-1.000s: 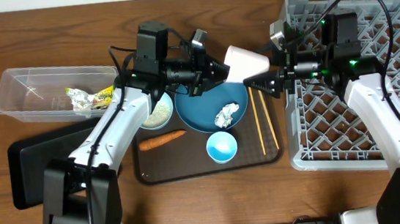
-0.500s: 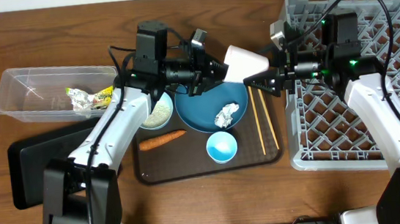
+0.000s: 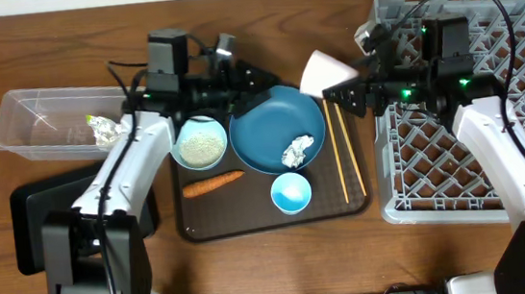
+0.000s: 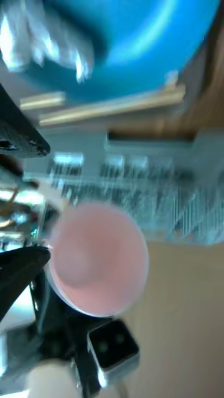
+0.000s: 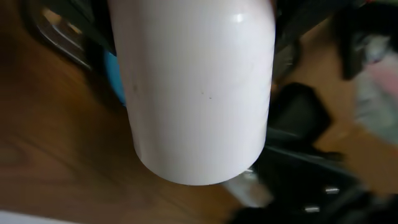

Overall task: Sort waste into correct bins and load items into the dishwasher rack
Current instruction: 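Place the pink cup into the dish rack with the right gripper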

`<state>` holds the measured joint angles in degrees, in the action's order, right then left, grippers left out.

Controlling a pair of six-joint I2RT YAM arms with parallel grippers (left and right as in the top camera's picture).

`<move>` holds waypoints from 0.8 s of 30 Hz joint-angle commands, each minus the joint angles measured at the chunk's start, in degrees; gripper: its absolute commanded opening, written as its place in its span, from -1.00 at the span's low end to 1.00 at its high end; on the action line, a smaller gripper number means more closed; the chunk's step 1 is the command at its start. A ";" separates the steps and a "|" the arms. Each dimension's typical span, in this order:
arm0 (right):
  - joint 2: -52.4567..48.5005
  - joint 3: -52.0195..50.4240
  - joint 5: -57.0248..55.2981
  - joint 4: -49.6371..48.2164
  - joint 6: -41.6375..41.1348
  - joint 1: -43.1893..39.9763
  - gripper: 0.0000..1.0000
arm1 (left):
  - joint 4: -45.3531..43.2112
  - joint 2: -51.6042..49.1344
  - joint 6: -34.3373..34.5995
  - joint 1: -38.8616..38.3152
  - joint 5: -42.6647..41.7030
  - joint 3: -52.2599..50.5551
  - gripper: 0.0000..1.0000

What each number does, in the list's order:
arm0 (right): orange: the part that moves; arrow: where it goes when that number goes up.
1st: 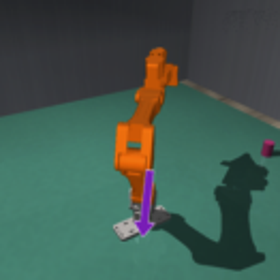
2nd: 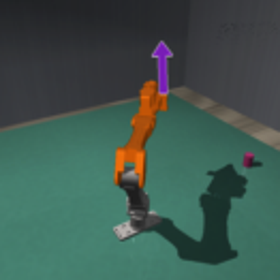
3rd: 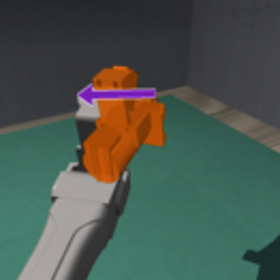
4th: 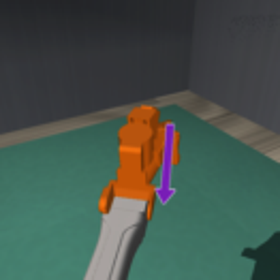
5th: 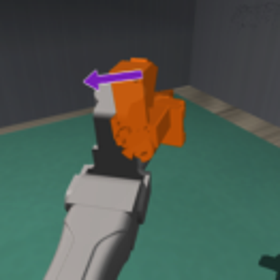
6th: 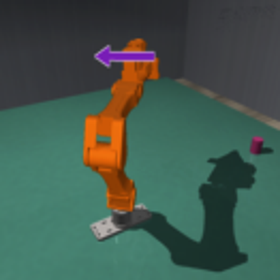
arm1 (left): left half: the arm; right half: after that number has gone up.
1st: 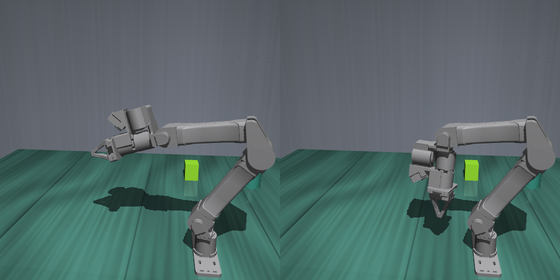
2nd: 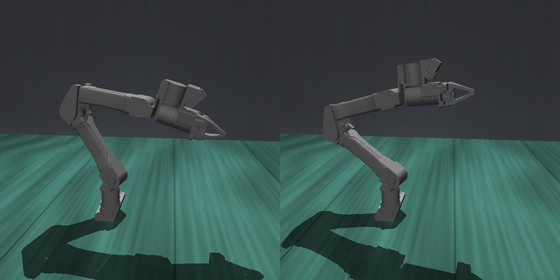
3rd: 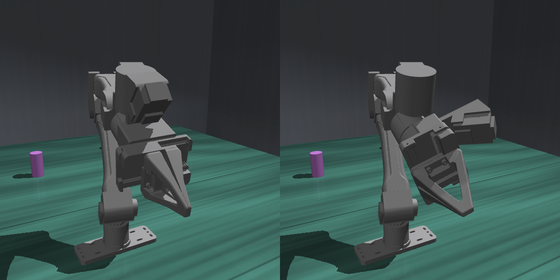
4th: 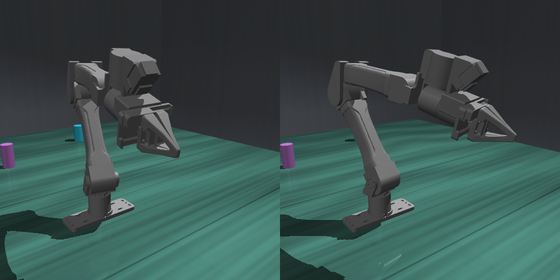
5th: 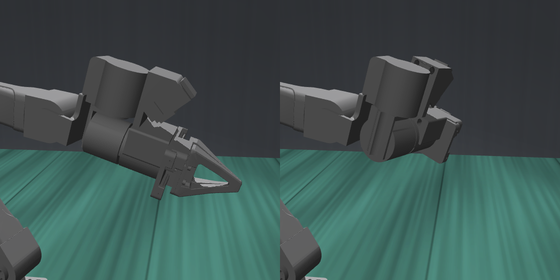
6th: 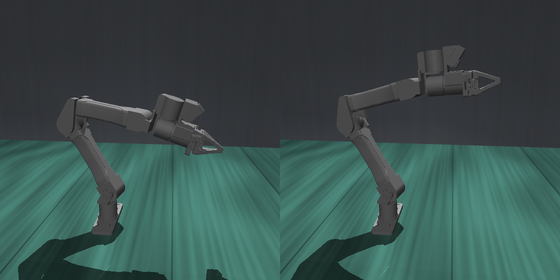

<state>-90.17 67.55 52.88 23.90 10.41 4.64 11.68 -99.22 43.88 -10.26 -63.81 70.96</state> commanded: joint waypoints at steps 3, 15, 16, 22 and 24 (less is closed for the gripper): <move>5.84 1.16 -16.17 3.72 -3.98 -2.91 0.08 | 8.15 0.55 -14.53 2.05 17.16 0.85 -0.01; 14.78 9.11 -33.62 30.10 -10.05 -17.64 0.02 | 23.06 10.32 -25.31 5.66 52.28 0.85 0.07; 14.75 10.21 -35.41 32.76 -10.93 -19.19 0.03 | 23.98 11.76 -25.75 5.99 54.75 0.85 0.07; 14.67 12.28 -46.88 42.16 -18.43 -29.86 0.03 | 26.21 17.38 -29.57 7.30 60.48 0.85 0.07; 14.43 12.28 -49.53 43.25 -19.78 -34.10 0.04 | 26.71 17.68 -29.75 7.58 60.48 0.85 0.07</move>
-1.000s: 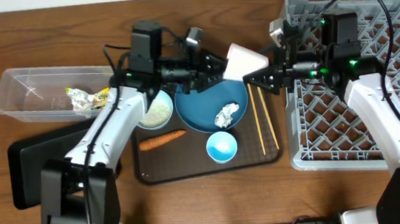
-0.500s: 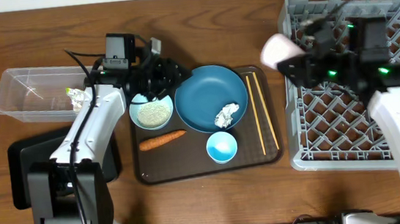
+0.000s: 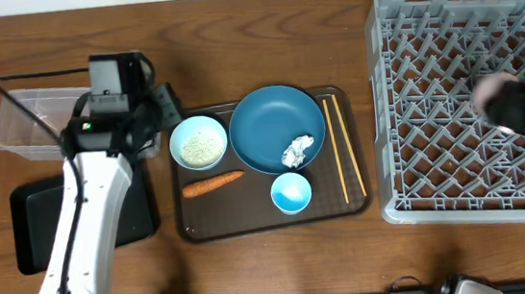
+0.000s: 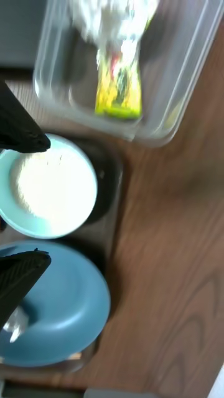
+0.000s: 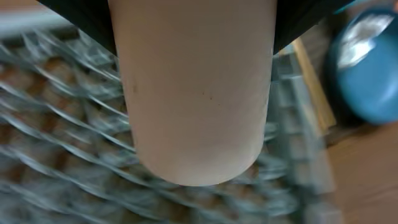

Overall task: Sort waste into correct bins and load items into the dishwasher rack
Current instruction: 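Place the pink cup into the dish rack with the right gripper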

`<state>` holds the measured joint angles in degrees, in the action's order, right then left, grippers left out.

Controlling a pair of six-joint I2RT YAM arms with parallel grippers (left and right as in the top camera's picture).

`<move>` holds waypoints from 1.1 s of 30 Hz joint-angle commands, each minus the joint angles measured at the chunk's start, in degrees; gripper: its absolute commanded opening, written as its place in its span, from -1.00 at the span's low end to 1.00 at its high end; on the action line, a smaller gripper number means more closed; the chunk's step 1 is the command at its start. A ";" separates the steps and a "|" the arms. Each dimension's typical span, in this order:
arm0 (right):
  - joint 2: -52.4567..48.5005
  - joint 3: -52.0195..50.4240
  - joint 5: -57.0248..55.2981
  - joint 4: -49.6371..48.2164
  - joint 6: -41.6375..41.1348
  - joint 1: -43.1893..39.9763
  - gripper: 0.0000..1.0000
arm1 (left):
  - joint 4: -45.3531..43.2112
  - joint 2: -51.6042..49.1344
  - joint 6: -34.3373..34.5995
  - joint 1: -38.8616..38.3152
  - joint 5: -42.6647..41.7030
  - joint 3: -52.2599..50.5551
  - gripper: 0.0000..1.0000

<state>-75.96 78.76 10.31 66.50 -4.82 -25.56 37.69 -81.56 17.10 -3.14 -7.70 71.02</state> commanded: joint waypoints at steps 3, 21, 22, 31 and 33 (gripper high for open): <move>-0.63 1.07 -9.42 0.81 -4.61 -9.25 0.07 | 1.99 -0.07 -2.97 0.57 4.37 0.79 0.07; -15.87 1.07 -8.04 -6.69 -4.83 -27.30 0.12 | 4.15 -0.07 -2.99 0.57 4.35 0.79 0.08; -16.50 1.07 -6.67 -7.32 -4.83 -27.30 0.11 | 4.15 -0.09 -2.97 0.55 4.35 0.79 0.08; -22.08 1.07 -3.39 -10.21 -5.44 -27.30 0.17 | 4.74 -0.09 -2.97 0.55 4.33 0.79 0.08; -23.02 1.07 -3.17 -10.67 -5.42 -27.28 0.27 | 4.72 -0.09 -2.95 0.55 4.35 0.79 0.08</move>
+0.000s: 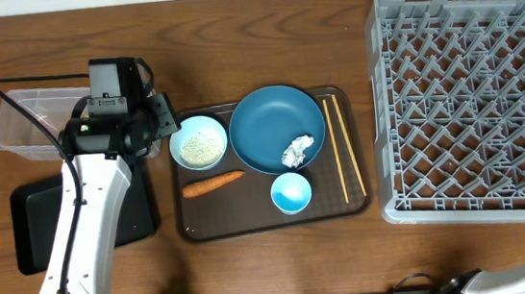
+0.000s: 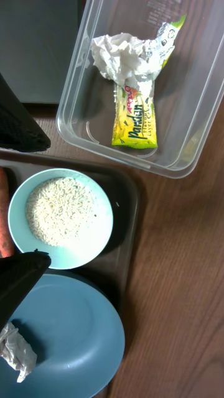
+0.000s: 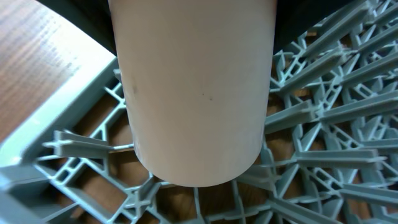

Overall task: Sort waste into correct bins and load items into the dishwasher rack
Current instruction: 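Place the pink cup into the dish rack with the right gripper, then grasp the crumpled foil on the teal plate with the left gripper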

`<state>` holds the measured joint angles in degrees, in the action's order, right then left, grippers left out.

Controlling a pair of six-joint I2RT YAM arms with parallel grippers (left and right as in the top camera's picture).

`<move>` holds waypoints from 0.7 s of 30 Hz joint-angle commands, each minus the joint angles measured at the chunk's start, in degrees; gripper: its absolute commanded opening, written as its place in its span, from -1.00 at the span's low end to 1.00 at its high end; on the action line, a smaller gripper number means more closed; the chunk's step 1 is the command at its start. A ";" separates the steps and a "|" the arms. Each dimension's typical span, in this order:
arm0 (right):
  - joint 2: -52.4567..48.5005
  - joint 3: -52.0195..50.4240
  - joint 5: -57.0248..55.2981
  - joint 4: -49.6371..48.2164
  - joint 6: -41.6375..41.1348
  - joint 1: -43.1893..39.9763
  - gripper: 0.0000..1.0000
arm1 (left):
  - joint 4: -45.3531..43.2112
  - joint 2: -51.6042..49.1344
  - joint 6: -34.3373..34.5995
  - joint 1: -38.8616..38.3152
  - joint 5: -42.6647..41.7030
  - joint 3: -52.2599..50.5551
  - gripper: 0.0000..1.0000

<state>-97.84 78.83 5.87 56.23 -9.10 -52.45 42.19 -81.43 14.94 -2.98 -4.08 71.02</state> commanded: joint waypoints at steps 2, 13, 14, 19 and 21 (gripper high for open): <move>-1.60 1.01 1.36 -0.79 -1.14 -0.39 0.49 | 0.24 -0.22 -0.79 0.39 0.72 0.79 0.09; 1.07 1.16 4.94 -1.51 0.13 -0.33 0.98 | 0.17 -0.20 -0.72 0.42 0.00 0.79 0.74; 1.86 1.38 6.19 -1.68 0.66 -0.28 0.98 | 0.17 -0.20 -0.70 0.42 -0.83 0.79 0.76; 7.30 3.98 15.08 -2.73 4.28 2.21 0.92 | 0.15 -0.20 -0.72 0.39 -7.48 0.79 0.77; 9.51 4.50 17.79 -2.97 5.53 4.07 0.91 | 0.15 -0.20 -0.72 0.39 -9.27 0.79 0.77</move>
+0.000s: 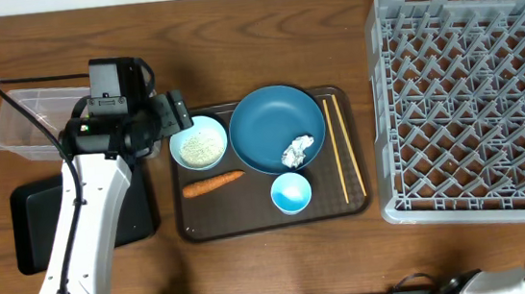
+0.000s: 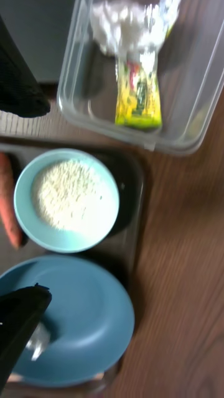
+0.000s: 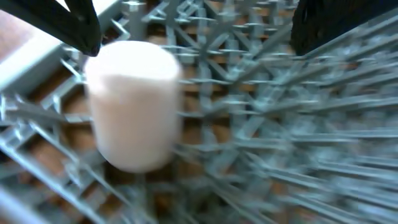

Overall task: Sort waste into correct bins and load items into the dishwasher rack
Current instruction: 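Grasp the crumpled foil on the teal plate with the left gripper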

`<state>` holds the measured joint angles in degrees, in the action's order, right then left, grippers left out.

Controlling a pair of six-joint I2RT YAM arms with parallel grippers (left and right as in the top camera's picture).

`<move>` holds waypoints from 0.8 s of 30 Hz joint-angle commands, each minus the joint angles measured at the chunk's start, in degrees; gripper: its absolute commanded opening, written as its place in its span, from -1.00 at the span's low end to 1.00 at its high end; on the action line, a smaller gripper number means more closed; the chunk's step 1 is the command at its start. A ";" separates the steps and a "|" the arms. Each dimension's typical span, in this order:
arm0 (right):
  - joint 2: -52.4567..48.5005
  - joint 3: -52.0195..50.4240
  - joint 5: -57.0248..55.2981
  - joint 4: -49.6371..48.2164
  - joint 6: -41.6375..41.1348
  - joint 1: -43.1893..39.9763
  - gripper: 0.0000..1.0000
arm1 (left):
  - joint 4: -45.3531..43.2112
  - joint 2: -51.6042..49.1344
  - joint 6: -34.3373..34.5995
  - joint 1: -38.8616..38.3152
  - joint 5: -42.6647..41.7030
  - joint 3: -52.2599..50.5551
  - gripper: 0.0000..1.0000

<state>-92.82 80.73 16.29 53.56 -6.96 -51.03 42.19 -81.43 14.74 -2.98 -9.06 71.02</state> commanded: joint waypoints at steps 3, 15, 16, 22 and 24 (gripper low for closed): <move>7.32 2.64 10.71 0.35 7.26 6.95 0.91 | 0.44 -0.22 -0.52 -0.20 -6.16 0.79 0.77; 7.89 1.64 10.27 4.98 16.24 35.32 0.98 | 2.91 -0.31 -0.57 -14.05 -6.97 -0.66 0.68; 7.80 1.64 9.49 4.94 16.22 36.85 0.98 | 2.93 -0.46 -0.57 -15.15 -6.97 -0.74 0.68; 7.69 1.64 1.42 5.79 11.65 43.54 0.99 | -1.33 -3.98 -0.59 -20.98 -6.80 -0.74 0.68; 7.69 1.64 0.63 5.97 11.65 43.85 0.99 | -3.54 -6.25 -0.59 -22.21 -6.80 -0.74 0.68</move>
<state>-84.66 82.72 21.23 59.27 6.28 -8.05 40.05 -84.40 14.74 -23.68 -15.84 70.83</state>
